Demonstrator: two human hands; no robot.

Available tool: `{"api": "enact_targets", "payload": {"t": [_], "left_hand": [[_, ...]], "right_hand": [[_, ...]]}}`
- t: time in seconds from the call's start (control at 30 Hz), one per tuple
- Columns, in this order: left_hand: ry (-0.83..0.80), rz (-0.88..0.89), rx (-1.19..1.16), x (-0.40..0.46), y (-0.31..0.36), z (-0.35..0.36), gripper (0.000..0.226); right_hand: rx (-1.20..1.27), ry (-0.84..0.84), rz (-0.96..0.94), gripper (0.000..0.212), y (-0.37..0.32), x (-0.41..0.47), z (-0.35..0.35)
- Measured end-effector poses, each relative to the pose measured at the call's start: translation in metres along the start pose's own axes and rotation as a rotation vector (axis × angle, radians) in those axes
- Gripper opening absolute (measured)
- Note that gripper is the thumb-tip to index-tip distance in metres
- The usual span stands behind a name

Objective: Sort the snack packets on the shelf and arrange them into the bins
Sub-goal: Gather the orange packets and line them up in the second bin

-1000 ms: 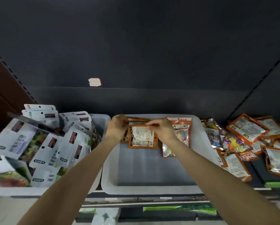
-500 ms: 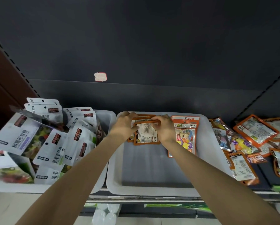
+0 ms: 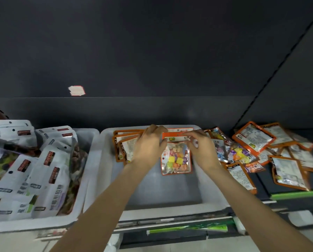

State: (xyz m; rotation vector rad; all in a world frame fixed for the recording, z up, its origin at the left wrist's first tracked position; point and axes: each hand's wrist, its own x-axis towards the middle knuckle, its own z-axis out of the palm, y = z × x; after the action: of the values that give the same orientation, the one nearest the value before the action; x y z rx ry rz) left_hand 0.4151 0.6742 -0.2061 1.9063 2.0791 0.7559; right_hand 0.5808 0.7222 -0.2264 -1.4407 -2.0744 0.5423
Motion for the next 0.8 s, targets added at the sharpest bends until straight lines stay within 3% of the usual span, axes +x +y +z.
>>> {"api": "enact_targets", "payload": {"t": [0.33, 0.53, 0.7, 0.8], "left_hand": [[-0.154, 0.115, -0.036, 0.028, 0.158, 0.106, 0.029], [-0.319, -0.043, 0.088, 0.048, 0.189, 0.188, 0.039], [-0.280, -0.259, 0.211, 0.053, 0.174, 0.209, 0.060], [-0.259, -0.392, 0.164, 0.053, 0.171, 0.214, 0.072]], "right_hand": [[-0.089, 0.013, 0.094, 0.024, 0.162, -0.020, -0.108], [-0.203, -0.166, 0.157, 0.040, 0.247, -0.003, -0.137], [-0.362, -0.248, 0.118, 0.067, 0.282, 0.004, -0.135], [-0.426, -0.258, 0.122, 0.066, 0.299, 0.009, -0.132]]}}
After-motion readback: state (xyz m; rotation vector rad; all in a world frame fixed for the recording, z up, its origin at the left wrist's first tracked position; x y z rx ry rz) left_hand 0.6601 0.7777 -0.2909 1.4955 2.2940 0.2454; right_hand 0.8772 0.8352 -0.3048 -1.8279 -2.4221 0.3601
